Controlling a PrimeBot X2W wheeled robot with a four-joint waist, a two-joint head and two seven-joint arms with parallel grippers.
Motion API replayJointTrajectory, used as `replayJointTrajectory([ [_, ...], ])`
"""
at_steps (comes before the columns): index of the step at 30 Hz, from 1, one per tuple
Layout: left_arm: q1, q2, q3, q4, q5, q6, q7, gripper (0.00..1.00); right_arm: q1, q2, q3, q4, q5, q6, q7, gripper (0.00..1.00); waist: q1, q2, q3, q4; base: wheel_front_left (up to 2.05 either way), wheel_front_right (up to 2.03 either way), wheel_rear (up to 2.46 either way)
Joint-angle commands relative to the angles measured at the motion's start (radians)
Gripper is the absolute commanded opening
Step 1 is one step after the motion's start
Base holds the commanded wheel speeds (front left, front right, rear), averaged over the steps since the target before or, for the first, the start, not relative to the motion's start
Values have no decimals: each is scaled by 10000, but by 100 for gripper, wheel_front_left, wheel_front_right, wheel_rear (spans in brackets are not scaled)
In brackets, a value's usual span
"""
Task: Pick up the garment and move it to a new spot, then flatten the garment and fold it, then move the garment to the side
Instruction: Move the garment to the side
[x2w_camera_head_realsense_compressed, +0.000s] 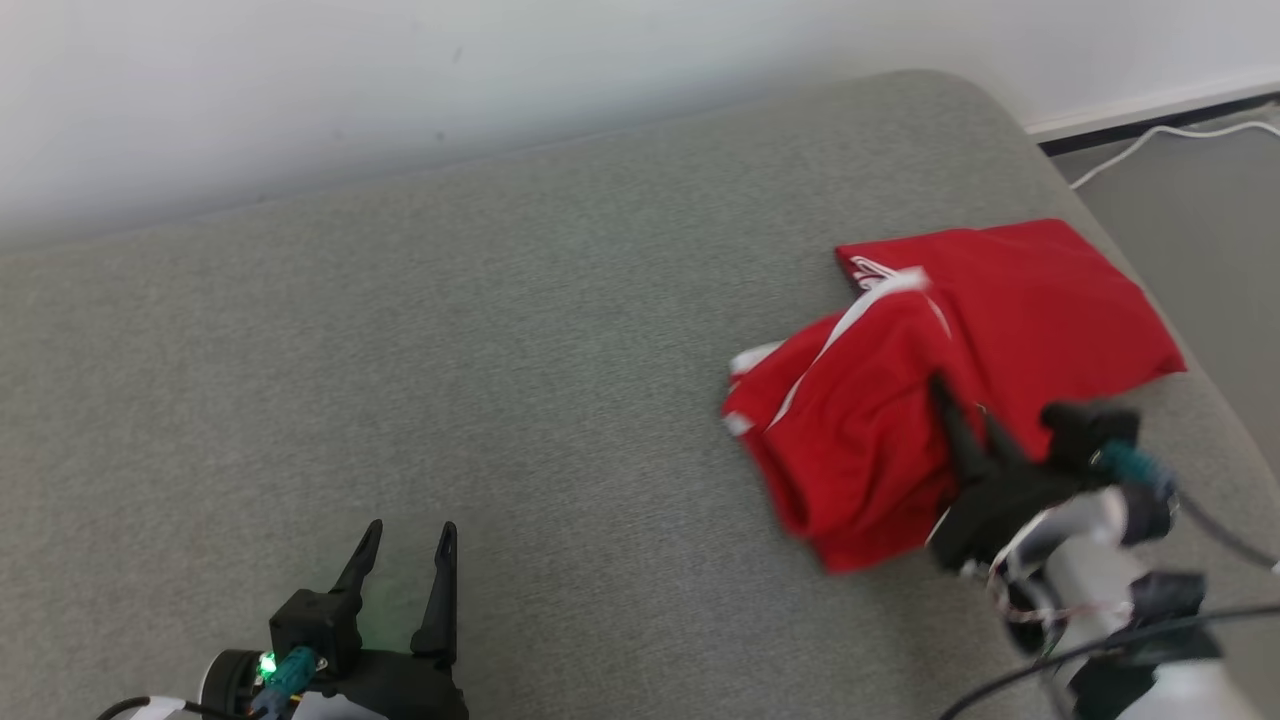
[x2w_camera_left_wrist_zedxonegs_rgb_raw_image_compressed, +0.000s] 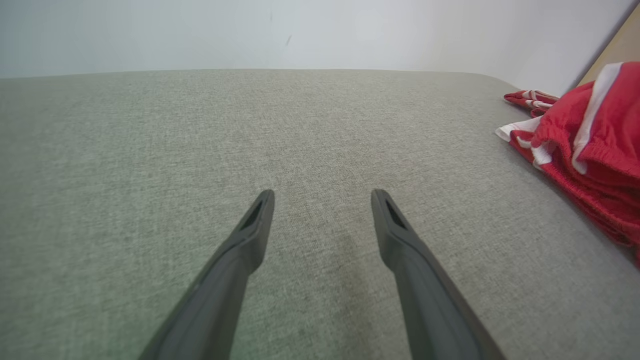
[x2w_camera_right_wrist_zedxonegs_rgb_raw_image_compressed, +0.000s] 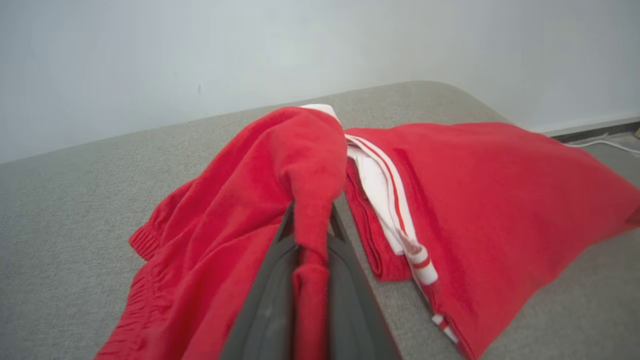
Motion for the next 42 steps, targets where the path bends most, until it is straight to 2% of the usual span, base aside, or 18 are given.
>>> replayJointTrajectory([
  [1,-77,17,13,-39,-14,10,-34,100,-541,-356,-1,109,-112,0,-8,0,-2,-1,319,422,0,0,0],
  [6,-224,17,-47,-66,-18,23,-34,100,-1732,-1315,-213,859,-412,-2,-8,0,-2,-1,721,901,0,0,0],
  [14,-525,18,-253,-104,-12,2,-34,100,-3061,-2196,-708,2641,-881,-2,-10,0,-2,-1,1288,1473,0,0,0],
  [15,-575,18,-264,-102,-1,3,-34,100,-3214,-2284,-825,2876,-1077,-3,-10,20,-2,-1,1340,1527,0,0,0],
  [16,-614,18,-294,-93,18,2,-34,100,-3382,-2404,-992,3111,-1297,-3,-10,68,-2,-1,1395,1584,0,0,0],
  [17,-652,18,-300,-82,34,2,-34,100,-3491,-2465,-1184,3401,-1480,-3,-8,100,-2,-1,1430,1627,0,0,0],
  [21,-715,33,-298,-24,59,8,-20,100,-3717,-2649,-2432,4128,-2291,-3,-6,100,-2,-1,1460,1743,0,0,0],
  [24,-677,37,-248,-23,16,22,-17,100,-3480,-2569,-3376,4090,-2983,-3,-6,100,-2,-1,1374,1771,0,0,0],
  [30,-440,20,-93,-64,8,98,-22,100,-2621,-1671,-4718,2755,-3955,-3,-8,100,-2,-1,981,1768,0,0,0],
  [36,-77,20,207,-159,-117,187,-23,100,-1351,-487,-4604,826,-4049,-3,-10,100,-2,-1,457,1860,0,0,0],
  [42,405,14,569,-310,47,398,-22,100,-175,134,-3712,-687,-3593,-3,-6,100,-2,-1,-62,2064,0,0,0],
])
